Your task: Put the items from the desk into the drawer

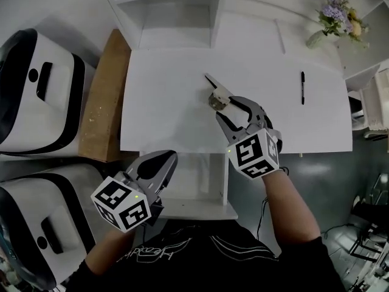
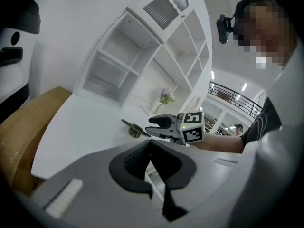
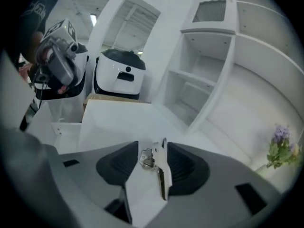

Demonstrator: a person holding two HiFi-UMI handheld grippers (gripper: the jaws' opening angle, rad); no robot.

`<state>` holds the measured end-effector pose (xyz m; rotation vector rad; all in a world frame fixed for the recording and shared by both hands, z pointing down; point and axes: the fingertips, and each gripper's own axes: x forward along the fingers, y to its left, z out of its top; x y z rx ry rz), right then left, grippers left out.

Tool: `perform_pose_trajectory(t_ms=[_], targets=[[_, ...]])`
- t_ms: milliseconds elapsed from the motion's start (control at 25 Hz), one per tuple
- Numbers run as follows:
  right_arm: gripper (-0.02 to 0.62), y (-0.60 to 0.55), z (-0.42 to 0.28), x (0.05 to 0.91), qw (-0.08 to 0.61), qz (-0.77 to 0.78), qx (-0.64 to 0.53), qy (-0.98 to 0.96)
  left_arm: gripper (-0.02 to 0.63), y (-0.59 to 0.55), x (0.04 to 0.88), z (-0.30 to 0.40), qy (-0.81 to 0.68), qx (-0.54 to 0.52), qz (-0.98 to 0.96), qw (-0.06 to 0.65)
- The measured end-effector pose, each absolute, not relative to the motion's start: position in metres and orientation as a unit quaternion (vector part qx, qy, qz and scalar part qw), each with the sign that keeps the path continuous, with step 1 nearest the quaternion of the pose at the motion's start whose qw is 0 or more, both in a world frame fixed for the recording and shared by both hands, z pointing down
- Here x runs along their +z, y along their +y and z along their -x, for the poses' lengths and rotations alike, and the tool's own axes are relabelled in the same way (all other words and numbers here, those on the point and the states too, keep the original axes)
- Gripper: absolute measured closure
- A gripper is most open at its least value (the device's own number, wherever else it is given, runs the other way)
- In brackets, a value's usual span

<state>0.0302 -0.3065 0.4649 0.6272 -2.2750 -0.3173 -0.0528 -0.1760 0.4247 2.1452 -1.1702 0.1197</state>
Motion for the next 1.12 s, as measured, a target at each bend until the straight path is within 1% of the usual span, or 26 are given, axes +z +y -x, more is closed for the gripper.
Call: perform_pose_trajectory(t_ms=[320,400,480,680,1120], targets=[[0.426,-0.332,-0.024,0.507,0.445,-0.226,-0.2,-0.843,0.597,-0.174,0.437,0.067,-0.459,0.051,-0.814,0.354],[0.452,-0.336,-0.023,0.511,0.454,-0.227,-0.217,-0.834,0.597,-0.173,0.44,0.07,-0.46,0.05,-0.811,0.359],[0.485,-0.339,-0.022,0.513,0.462,-0.231,-0.234,-0.824,0.597,-0.172,0.44,0.072,-0.462,0.048,-0.807,0.365],[0.528,-0.338,-0.018,0.517,0.474,-0.229,-0.261,-0.809,0.597,-0.174,0.437,0.084,-0.473,0.04,-0.801,0.366],[0.561,-0.345,-0.02,0.507,0.476,-0.264,-0.269,-0.795,0.597,-0.164,0.432,0.109,-0.498,0.024,-0.788,0.362]])
